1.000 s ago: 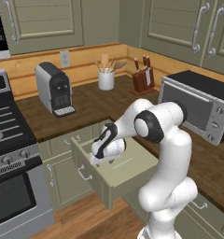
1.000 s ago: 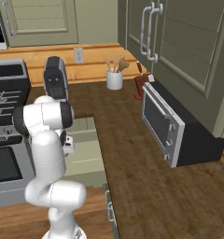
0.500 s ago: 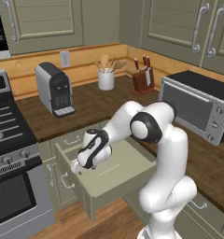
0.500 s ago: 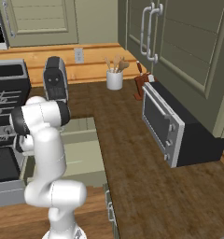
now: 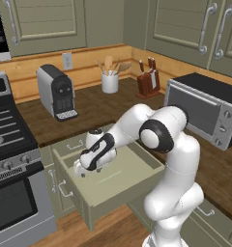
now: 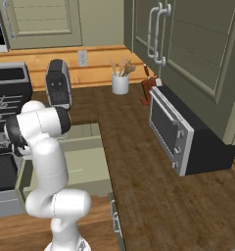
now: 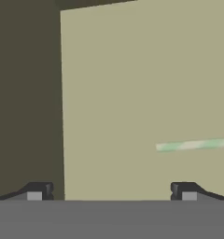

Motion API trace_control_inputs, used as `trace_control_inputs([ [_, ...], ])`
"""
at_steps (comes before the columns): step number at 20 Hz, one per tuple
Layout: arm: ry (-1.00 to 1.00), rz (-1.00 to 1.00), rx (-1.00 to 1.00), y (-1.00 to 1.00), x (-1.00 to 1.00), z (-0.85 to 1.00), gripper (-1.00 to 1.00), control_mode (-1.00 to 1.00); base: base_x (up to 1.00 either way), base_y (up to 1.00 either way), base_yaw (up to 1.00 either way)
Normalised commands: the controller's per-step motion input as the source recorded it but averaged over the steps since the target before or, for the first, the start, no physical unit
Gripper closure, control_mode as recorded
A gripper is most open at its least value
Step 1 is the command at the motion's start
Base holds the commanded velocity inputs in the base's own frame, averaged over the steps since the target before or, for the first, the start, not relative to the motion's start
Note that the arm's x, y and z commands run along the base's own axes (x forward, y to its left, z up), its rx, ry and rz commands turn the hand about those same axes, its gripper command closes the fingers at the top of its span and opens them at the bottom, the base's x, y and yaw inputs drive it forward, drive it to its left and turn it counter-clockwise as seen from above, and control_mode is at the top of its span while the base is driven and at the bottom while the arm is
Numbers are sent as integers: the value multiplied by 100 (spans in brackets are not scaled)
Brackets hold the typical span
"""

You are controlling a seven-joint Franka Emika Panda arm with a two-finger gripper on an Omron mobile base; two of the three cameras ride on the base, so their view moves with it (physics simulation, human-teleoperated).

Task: Take a straw from the drawer in front and place it inside the glass cup on the dining counter.

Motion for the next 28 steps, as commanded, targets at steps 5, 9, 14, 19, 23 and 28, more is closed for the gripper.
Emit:
trace_control_inputs([
  [5, 1, -34, 0, -84, 15, 4, -100, -100, 0, 0, 0],
  [9, 1, -29, 0, -70, 5, -12, -100, -100, 0, 0, 0],
  [14, 0, -23, 0, -51, 14, -21, -100, -100, 0, 0, 0],
  [19, 0, -15, 0, -14, 28, -31, -100, -100, 0, 0, 0],
  [23, 0, -11, 0, 0, 29, -28, -100, -100, 0, 0, 0],
  [28, 0, -11, 0, 0, 34, -25, -100, -100, 0, 0, 0],
])
